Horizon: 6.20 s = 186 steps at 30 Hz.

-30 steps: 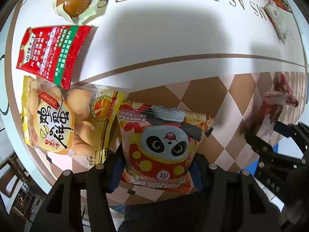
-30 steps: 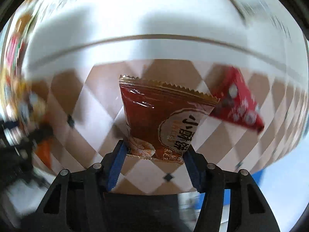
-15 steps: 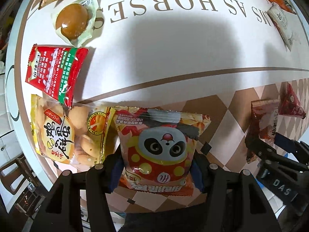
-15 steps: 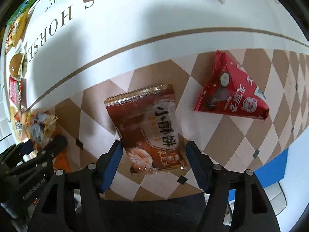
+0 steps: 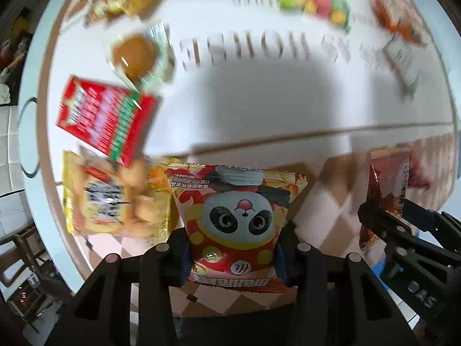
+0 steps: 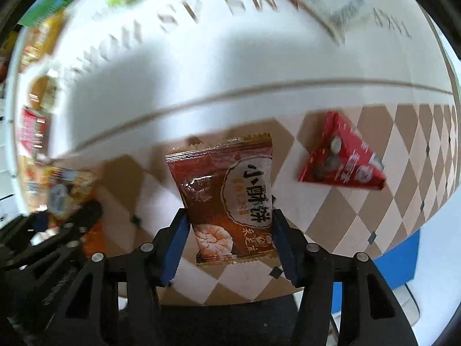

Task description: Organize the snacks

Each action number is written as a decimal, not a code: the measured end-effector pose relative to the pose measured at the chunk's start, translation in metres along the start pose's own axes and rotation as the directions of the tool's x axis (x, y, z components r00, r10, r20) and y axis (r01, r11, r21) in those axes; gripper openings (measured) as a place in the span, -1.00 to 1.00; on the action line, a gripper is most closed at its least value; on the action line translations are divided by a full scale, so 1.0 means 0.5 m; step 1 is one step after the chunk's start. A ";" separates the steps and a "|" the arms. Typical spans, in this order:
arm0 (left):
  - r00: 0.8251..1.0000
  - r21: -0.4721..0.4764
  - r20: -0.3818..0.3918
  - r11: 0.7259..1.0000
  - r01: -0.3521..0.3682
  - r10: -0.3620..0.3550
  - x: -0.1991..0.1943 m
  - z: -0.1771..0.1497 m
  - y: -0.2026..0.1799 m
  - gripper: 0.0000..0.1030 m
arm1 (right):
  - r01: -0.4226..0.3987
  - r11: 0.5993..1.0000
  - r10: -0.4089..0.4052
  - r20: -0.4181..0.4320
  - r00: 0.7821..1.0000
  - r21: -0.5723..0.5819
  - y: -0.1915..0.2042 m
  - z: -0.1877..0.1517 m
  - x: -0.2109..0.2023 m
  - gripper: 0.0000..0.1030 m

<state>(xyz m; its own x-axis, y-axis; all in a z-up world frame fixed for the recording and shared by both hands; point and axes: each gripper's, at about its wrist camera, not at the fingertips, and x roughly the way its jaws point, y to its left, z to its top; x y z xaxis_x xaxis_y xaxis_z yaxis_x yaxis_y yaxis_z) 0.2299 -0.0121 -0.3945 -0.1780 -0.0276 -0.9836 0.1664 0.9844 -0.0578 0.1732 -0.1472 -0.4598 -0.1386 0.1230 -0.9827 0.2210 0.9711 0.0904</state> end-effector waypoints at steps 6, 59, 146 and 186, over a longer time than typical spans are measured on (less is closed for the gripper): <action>0.980 -0.054 0.159 0.991 0.126 -0.116 -0.201 0.058 0.032 -0.20 | -0.133 0.988 0.142 0.122 0.982 -0.076 0.045 0.063 -0.189 0.16; 0.986 -0.109 -0.126 0.990 0.093 -0.107 -0.134 0.643 0.184 0.39 | -0.128 0.972 0.120 -0.050 0.991 -0.198 0.254 0.752 -0.120 0.82; 0.958 -0.843 0.008 0.513 0.161 -0.288 0.047 -0.061 0.383 0.81 | 0.156 0.808 -0.210 -0.030 0.977 -0.568 0.166 0.383 0.025 0.53; 0.998 -0.490 -0.039 0.870 -0.063 0.050 0.024 0.122 0.329 0.73 | -0.067 0.967 0.047 -0.088 0.995 -0.247 0.024 0.598 -0.090 0.58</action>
<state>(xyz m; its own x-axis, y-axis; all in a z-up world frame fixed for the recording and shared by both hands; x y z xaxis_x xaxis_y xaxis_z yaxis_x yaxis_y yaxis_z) 0.3144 0.1388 -0.4263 -0.2072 0.0284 -0.9779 -0.3188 0.9430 0.0950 0.4706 -0.2022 -0.4629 -0.2123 0.1858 -0.9594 -0.0157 0.9810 0.1935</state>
